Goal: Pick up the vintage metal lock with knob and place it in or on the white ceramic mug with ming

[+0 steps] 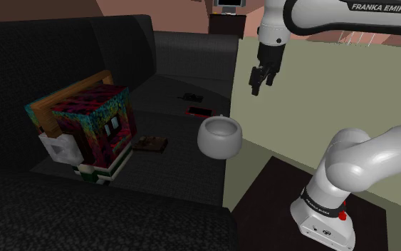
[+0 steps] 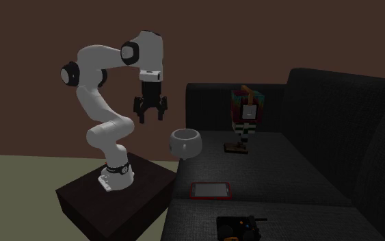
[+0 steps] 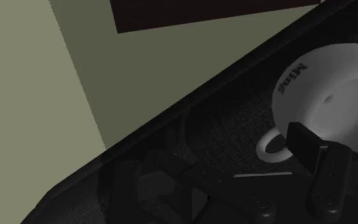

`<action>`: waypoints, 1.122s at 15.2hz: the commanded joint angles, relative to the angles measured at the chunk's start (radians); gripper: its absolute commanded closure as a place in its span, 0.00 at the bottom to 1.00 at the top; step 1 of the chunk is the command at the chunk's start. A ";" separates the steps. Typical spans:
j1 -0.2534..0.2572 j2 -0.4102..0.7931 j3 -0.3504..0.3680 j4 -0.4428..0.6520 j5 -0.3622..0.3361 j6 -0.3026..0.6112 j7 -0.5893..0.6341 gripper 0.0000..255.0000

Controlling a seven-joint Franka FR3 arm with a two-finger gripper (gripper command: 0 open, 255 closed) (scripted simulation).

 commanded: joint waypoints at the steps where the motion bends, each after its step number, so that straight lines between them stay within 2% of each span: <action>1: 0.000 0.000 0.000 0.000 0.000 0.000 0.000 0.00; 9: 0.038 0.204 0.106 0.057 0.064 0.147 0.113 0.00; 17: 0.063 0.446 0.208 0.186 0.075 0.263 0.225 0.00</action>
